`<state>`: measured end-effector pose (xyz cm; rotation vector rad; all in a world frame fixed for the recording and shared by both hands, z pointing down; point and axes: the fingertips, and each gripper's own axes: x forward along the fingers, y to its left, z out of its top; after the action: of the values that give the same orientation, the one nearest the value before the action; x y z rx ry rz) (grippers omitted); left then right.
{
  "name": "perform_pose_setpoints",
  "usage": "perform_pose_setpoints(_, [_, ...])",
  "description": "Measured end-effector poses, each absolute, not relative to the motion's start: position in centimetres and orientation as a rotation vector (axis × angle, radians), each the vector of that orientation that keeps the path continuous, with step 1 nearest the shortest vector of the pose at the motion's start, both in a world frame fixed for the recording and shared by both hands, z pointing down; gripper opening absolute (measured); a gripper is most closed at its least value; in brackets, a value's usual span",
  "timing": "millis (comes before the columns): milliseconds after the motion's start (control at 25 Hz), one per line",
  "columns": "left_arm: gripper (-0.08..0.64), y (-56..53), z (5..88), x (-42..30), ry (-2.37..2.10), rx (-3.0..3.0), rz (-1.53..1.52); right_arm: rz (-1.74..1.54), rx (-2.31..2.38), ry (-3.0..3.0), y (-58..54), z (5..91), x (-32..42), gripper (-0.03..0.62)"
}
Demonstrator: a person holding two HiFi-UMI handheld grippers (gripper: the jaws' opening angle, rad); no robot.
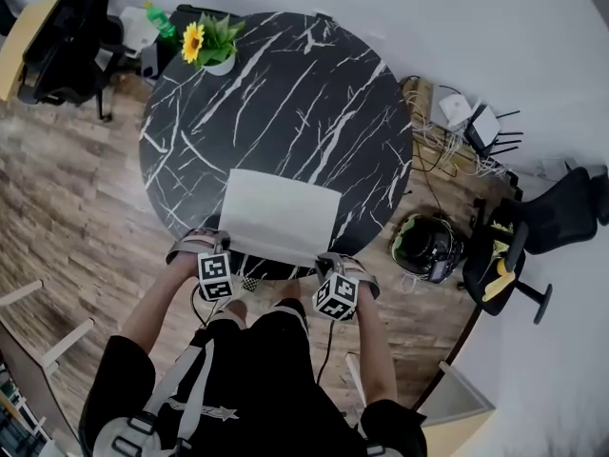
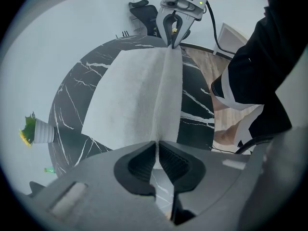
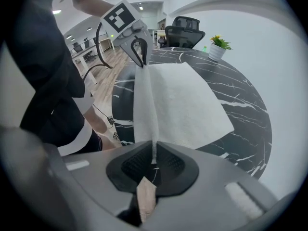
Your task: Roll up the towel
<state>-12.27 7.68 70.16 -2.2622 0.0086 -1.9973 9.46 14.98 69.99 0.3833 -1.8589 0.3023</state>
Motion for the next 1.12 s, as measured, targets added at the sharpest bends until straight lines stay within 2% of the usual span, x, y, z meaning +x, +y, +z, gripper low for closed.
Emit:
perform_pose_setpoints(720, [0.055, 7.0, 70.6, -12.3, 0.161, -2.332, -1.958, 0.273, 0.489, -1.827, 13.6, 70.4, 9.6, 0.048])
perform_pose_setpoints(760, [0.069, 6.8, 70.5, -12.3, 0.189, -2.338, -1.949, 0.26, 0.51, -1.824, 13.3, 70.4, 9.7, 0.056])
perform_pose_setpoints(880, [0.101, 6.6, 70.3, -12.2, 0.26, -2.37, -1.919, 0.23, 0.58, -1.812, 12.6, 70.1, 10.3, 0.135])
perform_pose_setpoints(960, [0.147, 6.0, 70.0, -12.4, 0.306, -2.379, -1.913, 0.223, 0.607, -1.804, 12.2, 69.9, 10.6, 0.182])
perform_pose_setpoints(1080, [0.211, 5.2, 69.4, -12.8, 0.357, -2.375, -1.91, 0.207, 0.62, -1.794, 12.1, 69.5, 10.7, 0.195])
perform_pose_setpoints(1120, [0.213, 5.1, 69.2, -12.9, 0.369, -2.372, -1.903, 0.201, 0.622, -1.792, 12.2, 69.4, 10.6, 0.196])
